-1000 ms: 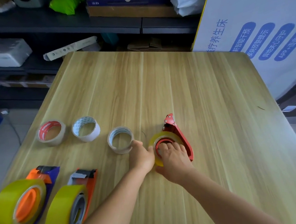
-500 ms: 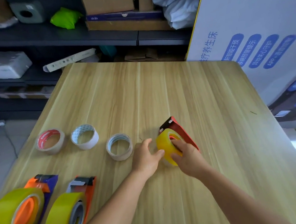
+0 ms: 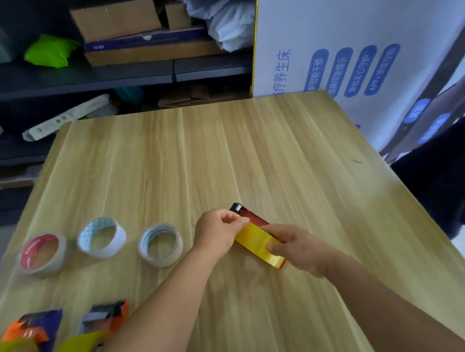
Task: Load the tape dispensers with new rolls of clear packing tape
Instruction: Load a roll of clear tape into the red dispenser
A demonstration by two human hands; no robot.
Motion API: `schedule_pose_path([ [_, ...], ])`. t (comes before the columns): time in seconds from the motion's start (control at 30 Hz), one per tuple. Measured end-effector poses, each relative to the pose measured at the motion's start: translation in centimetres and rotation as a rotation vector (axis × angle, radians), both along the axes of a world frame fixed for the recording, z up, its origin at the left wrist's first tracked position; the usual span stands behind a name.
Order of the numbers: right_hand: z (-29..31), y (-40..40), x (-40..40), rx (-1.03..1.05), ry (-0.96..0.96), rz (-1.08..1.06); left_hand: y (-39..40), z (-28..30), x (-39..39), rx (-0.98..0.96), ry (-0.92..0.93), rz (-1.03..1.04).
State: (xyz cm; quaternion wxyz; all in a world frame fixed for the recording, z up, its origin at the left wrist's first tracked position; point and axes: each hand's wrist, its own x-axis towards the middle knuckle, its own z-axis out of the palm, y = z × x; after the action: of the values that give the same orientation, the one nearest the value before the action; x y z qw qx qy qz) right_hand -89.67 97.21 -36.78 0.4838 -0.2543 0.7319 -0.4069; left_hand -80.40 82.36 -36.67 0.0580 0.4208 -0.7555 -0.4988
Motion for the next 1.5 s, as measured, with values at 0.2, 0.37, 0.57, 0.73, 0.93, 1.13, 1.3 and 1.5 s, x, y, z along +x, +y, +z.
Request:
schedule_pose_path([
  [0.2,0.5,0.5,-0.6,0.041,0.025,0.009,0.2,0.4,-0.7,-0.140,-0.105,-0.076],
  [0.37,1.9,-1.7,-0.1,0.223,0.368,0.127,0.6,0.7,-1.9,-0.226,-0.146,-0.111],
  [0.57,1.7,-3.5,0.8,0.402,0.722,0.192,0.2,-0.1,-2.5,-0.184,-0.216,-0.141],
  [0.73,1.7,-2.0,0.5,0.275,0.692,0.160,-1.2,-0.4,-2.6,-0.087,-0.213,-0.128],
  [0.93,2.0,-0.5,-0.4,0.163,0.615,0.077,-2.1,0.2,-3.6,-0.263,-0.217,-0.287],
  [1.13,1.6,0.5,-1.7,0.074,0.573,-0.011,-3.7,2.1,-5.0,-0.304,-0.177,-0.342],
  [1.3,1.4,1.0,-2.7,0.046,0.544,-0.067,-4.2,3.6,-5.9,-0.342,-0.159,-0.406],
  [1.5,2.3,1.2,-3.1,-0.013,0.548,-0.094,-4.4,4.5,-6.4,-0.346,-0.136,-0.357],
])
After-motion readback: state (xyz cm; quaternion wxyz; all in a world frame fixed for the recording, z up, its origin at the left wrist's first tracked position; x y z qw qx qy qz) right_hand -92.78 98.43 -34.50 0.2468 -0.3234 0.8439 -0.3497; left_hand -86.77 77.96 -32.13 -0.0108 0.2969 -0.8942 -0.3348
